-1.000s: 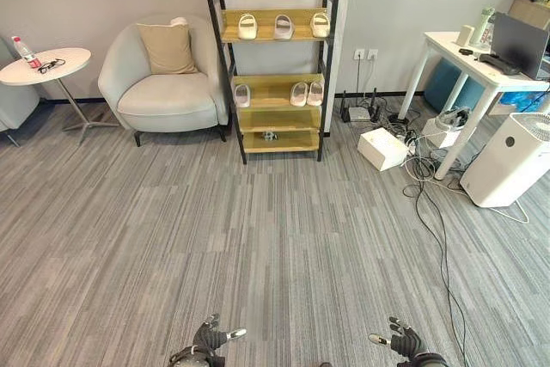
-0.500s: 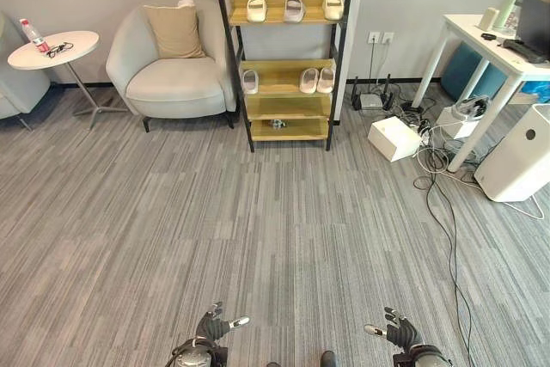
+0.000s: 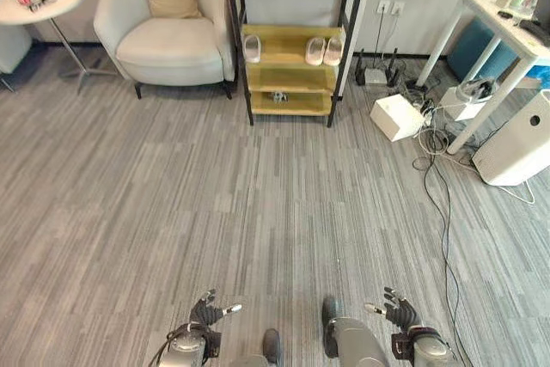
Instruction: Arrange the slippers neatly on the shoe rack.
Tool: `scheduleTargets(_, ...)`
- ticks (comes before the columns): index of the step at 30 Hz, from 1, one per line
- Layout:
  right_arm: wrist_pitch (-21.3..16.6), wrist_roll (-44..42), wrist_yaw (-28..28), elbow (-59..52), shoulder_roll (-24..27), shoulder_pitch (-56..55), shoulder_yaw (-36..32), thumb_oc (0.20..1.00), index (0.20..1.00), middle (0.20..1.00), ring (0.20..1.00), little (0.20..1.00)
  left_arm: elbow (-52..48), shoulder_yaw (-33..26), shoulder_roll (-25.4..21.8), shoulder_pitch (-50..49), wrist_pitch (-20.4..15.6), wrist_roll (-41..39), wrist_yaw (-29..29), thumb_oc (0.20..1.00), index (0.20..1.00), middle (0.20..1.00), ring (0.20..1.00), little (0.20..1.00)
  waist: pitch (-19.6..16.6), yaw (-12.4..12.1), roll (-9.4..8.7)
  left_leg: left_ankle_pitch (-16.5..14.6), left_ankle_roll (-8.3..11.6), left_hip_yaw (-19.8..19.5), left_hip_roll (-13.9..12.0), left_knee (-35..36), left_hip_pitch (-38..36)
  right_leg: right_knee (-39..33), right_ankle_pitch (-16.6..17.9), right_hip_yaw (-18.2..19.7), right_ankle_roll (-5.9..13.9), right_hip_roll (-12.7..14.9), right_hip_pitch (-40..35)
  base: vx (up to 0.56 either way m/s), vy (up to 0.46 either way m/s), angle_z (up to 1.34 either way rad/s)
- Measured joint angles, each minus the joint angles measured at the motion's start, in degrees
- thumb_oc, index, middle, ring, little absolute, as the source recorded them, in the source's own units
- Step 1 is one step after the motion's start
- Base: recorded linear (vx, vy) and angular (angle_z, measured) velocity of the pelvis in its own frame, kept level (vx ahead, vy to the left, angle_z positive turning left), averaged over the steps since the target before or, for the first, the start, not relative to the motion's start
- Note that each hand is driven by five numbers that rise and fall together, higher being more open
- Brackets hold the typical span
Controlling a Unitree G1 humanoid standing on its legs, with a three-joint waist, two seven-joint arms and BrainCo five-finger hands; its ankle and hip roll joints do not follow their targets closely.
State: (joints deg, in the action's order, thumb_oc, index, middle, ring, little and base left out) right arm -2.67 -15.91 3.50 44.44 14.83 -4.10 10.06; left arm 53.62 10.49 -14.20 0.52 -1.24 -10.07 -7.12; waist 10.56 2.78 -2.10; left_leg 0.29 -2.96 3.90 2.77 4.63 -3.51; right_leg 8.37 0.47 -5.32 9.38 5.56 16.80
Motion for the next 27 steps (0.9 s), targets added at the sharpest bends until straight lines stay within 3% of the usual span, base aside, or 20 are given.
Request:
scheduleTargets(2,0.19,0.09,0.03,-0.23,0.17,-1.26,-0.01,1.000,1.000,1.000,1.000,1.000,0.31,-1.32,0.19,0.47,0.12,0.01,-0.23,1.000,1.000,1.000,1.000,1.000,-0.33,0.93,-0.11,-0.41,0.39,-0.57,-0.10,0.00,-1.21,-3.91,2.21,-2.00,-0.65,1.08,-2.09,0.29,-0.205,0.25)
scheduleTargets(4,0.42,0.12,-0.05,-0.35,0.93,-4.33,0.00,1.000,1.000,1.000,1.000,1.000,-1.80,-1.65,0.22,-0.82,0.19,-0.01,-0.27,1.000,1.000,1.000,1.000,1.000,-1.39,1.47,1.05,-2.87,2.71,-2.46,-2.56,-0.19,-3.76,-5.30,3.40,-3.31,-2.48,-0.18,-6.77,0.26,-0.240,0.42)
scheduleTargets(5,0.56,0.17,-0.14,-0.42,1.11,-4.52,0.02,1.000,1.000,1.000,1.000,1.000,-1.94,-1.72,0.04,-1.84,0.03,-0.06,-0.13,1.000,1.000,1.000,1.000,1.000,-1.65,1.30,1.22,-3.40,4.74,-2.38,-3.66,-4.01,-3.63,-7.00,3.60,-4.40,-3.27,-1.14,-8.87,0.16,-0.165,0.19)
scheduleTargets(7,0.48,0.17,-0.48,-1.09,1.62,-4.72,0.02,1.000,1.000,1.000,1.000,1.000,-1.85,-1.83,0.16,-2.34,-0.03,-0.08,-0.12,1.000,1.000,1.000,1.000,1.000,-2.12,0.63,-0.16,-4.05,6.57,-2.51,-3.35,-19.54,2.25,-11.50,4.54,-4.27,-4.90,-1.47,-12.68,0.19,-0.144,0.02)
scheduleTargets(8,0.24,0.17,-0.68,-2.75,2.82,-5.25,0.07,1.000,1.000,1.000,1.000,1.000,-1.85,-1.75,0.75,-2.66,-0.05,-0.11,-0.12,1.000,1.000,1.000,1.000,1.000,-2.20,-0.30,-0.35,-3.37,7.83,-3.24,-3.17,-28.37,5.90,-12.57,5.62,-4.08,-6.87,-1.48,-14.33,0.22,-0.105,-0.29)
scheduleTargets(9,0.12,0.17,-1.06,-3.89,4.55,-5.24,0.23,1.000,1.000,1.000,1.000,1.000,-1.75,-1.79,1.79,-3.08,-0.04,-0.17,-0.13,1.000,1.000,1.000,1.000,1.000,-1.97,-1.64,-0.04,-3.10,10.06,-4.75,-3.34,-35.79,9.13,-12.81,6.28,-4.04,-10.88,-2.16,-15.62,0.24,-0.070,-0.31)
scheduleTargets(10,0.13,0.15,-1.14,-4.23,6.30,-4.76,0.03,1.000,1.000,1.000,1.000,1.000,-1.78,-1.77,3.17,-3.01,-0.03,-0.37,0.09,1.000,1.000,1.000,1.000,1.000,-2.06,-1.77,1.61,-3.12,11.71,-6.58,-4.12,-42.37,13.09,-12.95,5.66,-4.49,-12.66,-3.60,-17.09,0.34,-0.033,-0.14)
scheduleTargets(12,0.19,0.15,-1.17,-3.85,6.37,-3.68,0.01,1.000,1.000,1.000,1.000,1.000,-1.86,-1.78,3.09,-2.41,-0.13,-0.66,0.16,1.000,1.000,1.000,1.000,1.000,-1.72,-1.81,0.90,-3.27,11.35,-4.81,-4.85,-37.27,15.60,-13.04,3.37,-4.37,-12.08,-4.11,-18.15,0.43,0.018,0.12)
scheduleTargets(13,0.31,0.14,-1.14,-2.85,5.68,-2.83,-0.01,1.000,1.000,1.000,1.000,1.000,-1.85,-1.77,2.87,-1.74,-0.17,-0.88,0.19,1.000,1.000,1.000,1.000,1.000,-1.09,-1.90,-0.12,-3.48,10.58,-1.47,-5.52,-27.68,15.37,-13.14,1.63,-4.34,-10.87,-4.12,-19.02,0.49,0.099,0.13)
scheduleTargets(14,0.51,0.15,-1.15,-1.31,4.83,-1.77,0.23,1.000,1.000,1.000,1.000,1.000,-1.83,-1.68,2.88,-1.18,-0.18,-1.09,0.30,1.000,1.000,1.000,1.000,1.000,-0.64,-2.27,-0.89,1.44,9.08,1.22,-5.86,-2.98,14.27,-13.13,-0.07,-4.42,-8.30,-5.01,-20.35,0.52,0.130,0.06)
scheduleTargets(15,0.51,0.15,-1.15,-0.60,4.48,-1.36,0.27,1.000,1.000,1.000,1.000,1.000,-1.76,-1.69,2.74,-1.36,-0.14,-1.09,0.31,1.000,1.000,1.000,1.000,1.000,-0.25,-2.28,-0.52,3.33,8.93,1.44,-6.44,0.94,15.82,-13.12,-0.64,-4.50,-7.61,-6.03,-21.56,0.47,0.119,-0.25)
scheduleTargets(17,0.44,0.23,-1.14,0.23,4.17,-1.01,0.79,1.000,1.000,1.000,1.000,1.000,-1.62,-1.69,2.63,-2.33,0.08,-1.03,0.25,1.000,1.000,1.000,1.000,1.000,-0.26,-3.51,-0.36,6.87,9.89,2.32,-7.63,0.78,18.86,-13.48,-2.44,-4.37,-8.18,-7.79,-23.68,0.34,0.114,-0.35)
scheduleTargets(18,0.47,0.32,-1.15,0.25,4.30,-1.05,0.78,1.000,1.000,1.000,1.000,1.000,-1.64,-1.73,2.58,-2.46,0.31,-1.03,0.23,1.000,1.000,1.000,1.000,1.000,-0.40,-3.66,-0.08,7.63,9.45,3.23,-7.26,0.39,19.50,-13.43,-3.06,-4.36,-10.06,-8.54,-24.77,0.35,0.157,-0.32)
scheduleTargets(20,0.56,1.21,-1.15,0.17,4.31,-1.35,0.68,1.000,1.000,1.000,1.000,1.000,-1.66,-1.95,2.39,-3.24,0.43,-1.04,0.25,1.000,1.000,1.000,1.000,1.000,-1.49,-4.43,-0.43,8.97,7.93,3.25,-6.04,0.42,19.13,-13.19,-4.51,-3.35,-10.28,-8.75,-25.87,0.33,0.177,-0.44)
scheduleTargets(21,0.58,1.32,-1.14,0.17,4.18,-1.10,0.69,1.000,1.000,1.000,1.000,1.000,-1.65,-2.24,2.39,-3.08,0.44,-1.04,0.24,1.000,1.000,1.000,1.000,1.000,-1.96,-4.44,-0.81,9.53,6.48,3.34,-4.32,0.45,17.76,-13.07,-5.35,-2.07,-9.52,-8.04,-26.98,0.42,0.308,-0.52)
scheduleTargets(22,0.64,1.33,-1.18,0.07,4.47,-1.57,0.72,1.000,1.000,1.000,1.000,1.000,-1.68,-2.06,2.64,-3.11,0.42,-1.03,0.27,1.000,1.000,1.000,1.000,1.000,-2.50,-4.30,-0.13,9.98,2.43,4.93,-2.60,0.85,13.42,-13.02,-6.21,-1.11,-8.15,-7.57,-29.23,0.32,0.252,-0.37)
scheduleTargets(23,0.81,1.31,-1.07,0.28,3.89,-2.06,0.62,1.000,1.000,1.000,1.000,1.000,-1.37,-2.03,2.36,-3.14,0.45,-1.02,0.27,1.000,1.000,1.000,1.000,1.000,-2.52,-3.95,-0.66,11.02,0.91,5.02,-1.88,0.81,12.02,-12.07,-6.92,-0.87,-7.05,-6.96,-30.21,0.26,0.247,-0.30)
scheduleTargets(25,0.54,1.27,-1.26,-0.86,2.76,-2.45,0.70,1.000,1.000,1.000,1.000,1.000,-2.00,-1.49,1.97,-2.40,0.23,-1.00,0.28,1.000,1.000,1.000,1.000,1.000,-2.43,-4.54,-0.62,11.13,-0.77,4.63,-1.93,0.38,9.75,5.03,-12.50,-0.19,-3.06,-4.63,-22.86,0.12,0.136,-0.26)
scheduleTargets(26,0.54,1.27,-1.33,-1.55,2.67,-2.69,0.73,1.000,1.000,1.000,1.000,1.000,-1.93,-1.45,1.90,-1.76,0.32,-1.01,0.26,1.000,1.000,1.000,1.000,1.000,-2.57,-4.47,-0.72,9.54,-2.44,4.01,-1.09,0.38,8.99,11.49,-13.17,0.14,-1.89,-2.65,-19.44,0.15,0.148,-0.17)
scheduleTargets(27,0.54,1.27,-1.30,-1.81,2.69,-2.29,0.67,1.000,1.000,1.000,1.000,1.000,-2.15,-1.44,1.54,-1.06,0.28,-1.01,0.27,1.000,1.000,1.000,1.000,1.000,-2.45,-4.53,-1.03,8.35,-2.69,2.82,-0.20,0.38,8.56,18.20,-13.51,0.69,-1.15,-0.74,-15.54,0.11,0.103,0.04)
